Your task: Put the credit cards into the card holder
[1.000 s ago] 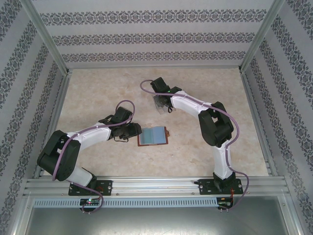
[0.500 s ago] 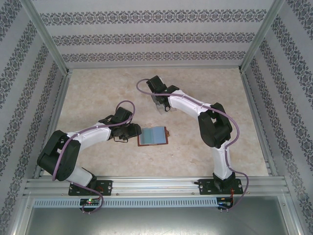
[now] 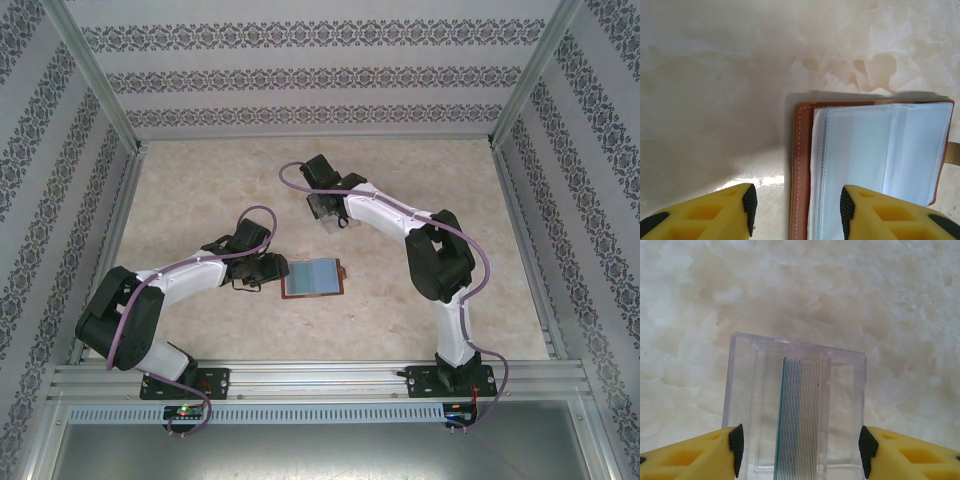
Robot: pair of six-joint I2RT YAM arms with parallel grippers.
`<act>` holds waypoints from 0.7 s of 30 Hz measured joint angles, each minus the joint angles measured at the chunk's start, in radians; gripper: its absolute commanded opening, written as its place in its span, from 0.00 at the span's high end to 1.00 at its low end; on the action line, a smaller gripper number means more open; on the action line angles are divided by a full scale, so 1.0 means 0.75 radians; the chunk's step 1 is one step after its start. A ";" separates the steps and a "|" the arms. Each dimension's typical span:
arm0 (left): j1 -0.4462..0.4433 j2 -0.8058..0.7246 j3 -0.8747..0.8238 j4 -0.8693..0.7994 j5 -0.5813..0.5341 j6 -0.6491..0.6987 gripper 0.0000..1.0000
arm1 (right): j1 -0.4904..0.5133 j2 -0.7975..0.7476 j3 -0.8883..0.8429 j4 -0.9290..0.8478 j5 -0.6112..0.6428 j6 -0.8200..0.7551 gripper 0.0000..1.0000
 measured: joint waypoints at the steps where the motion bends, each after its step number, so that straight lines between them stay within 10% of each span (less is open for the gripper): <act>1: -0.001 -0.003 0.000 0.000 0.000 0.000 0.51 | -0.002 0.001 0.002 0.000 0.002 0.001 0.35; 21: 0.000 -0.035 -0.006 0.001 -0.001 0.000 0.50 | -0.045 0.043 -0.014 -0.001 0.083 0.031 0.37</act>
